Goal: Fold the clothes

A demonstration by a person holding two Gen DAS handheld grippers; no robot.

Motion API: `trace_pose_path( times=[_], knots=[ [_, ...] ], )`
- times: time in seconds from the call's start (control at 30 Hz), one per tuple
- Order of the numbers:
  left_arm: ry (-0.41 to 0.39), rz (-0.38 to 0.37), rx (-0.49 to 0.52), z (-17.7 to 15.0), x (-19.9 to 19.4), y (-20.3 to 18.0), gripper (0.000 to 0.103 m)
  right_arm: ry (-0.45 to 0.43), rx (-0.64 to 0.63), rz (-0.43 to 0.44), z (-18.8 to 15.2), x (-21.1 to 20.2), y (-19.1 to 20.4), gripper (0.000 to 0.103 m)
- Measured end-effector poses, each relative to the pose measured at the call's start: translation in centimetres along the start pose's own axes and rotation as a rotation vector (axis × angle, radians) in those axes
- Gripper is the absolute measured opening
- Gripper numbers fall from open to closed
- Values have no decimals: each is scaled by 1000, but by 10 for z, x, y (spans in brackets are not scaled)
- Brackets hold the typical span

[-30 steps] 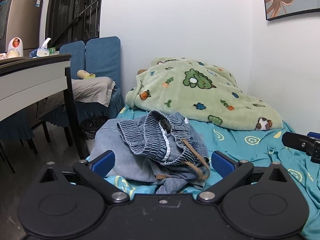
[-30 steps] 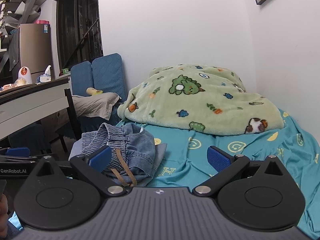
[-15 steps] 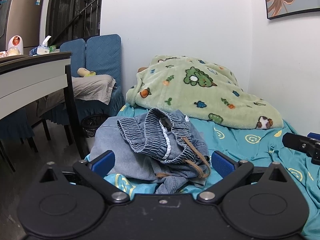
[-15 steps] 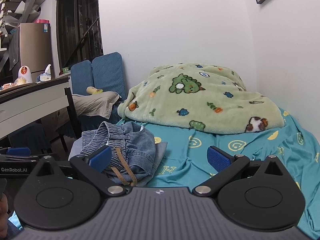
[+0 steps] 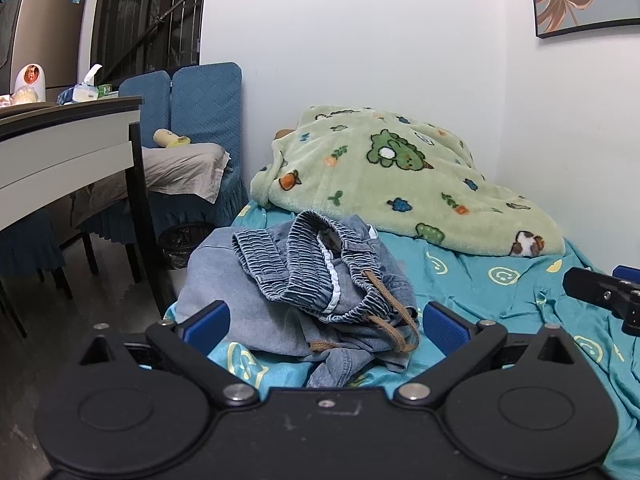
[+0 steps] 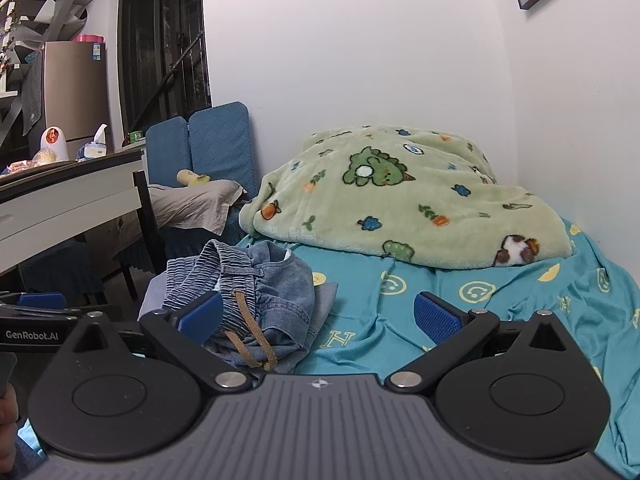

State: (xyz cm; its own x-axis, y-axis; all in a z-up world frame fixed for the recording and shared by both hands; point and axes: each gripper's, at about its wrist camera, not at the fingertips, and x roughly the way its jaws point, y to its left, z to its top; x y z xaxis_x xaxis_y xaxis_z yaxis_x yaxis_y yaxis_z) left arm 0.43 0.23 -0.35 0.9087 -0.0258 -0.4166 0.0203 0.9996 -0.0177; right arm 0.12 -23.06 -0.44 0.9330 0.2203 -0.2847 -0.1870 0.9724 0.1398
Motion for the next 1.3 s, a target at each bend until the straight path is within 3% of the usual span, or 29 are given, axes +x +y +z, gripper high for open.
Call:
trace_pose_path(
  times=[0.6, 1.1, 1.3],
  knots=[
    [44, 8, -36, -1, 8, 7, 103, 1, -5, -47, -3, 6, -1, 103],
    [126, -4, -179, 21, 33, 24, 103, -53, 23, -99, -11, 11, -5, 103],
    [163, -14, -234, 31, 51, 31, 102, -36, 38, -117, -14, 16, -9, 103]
  ],
)
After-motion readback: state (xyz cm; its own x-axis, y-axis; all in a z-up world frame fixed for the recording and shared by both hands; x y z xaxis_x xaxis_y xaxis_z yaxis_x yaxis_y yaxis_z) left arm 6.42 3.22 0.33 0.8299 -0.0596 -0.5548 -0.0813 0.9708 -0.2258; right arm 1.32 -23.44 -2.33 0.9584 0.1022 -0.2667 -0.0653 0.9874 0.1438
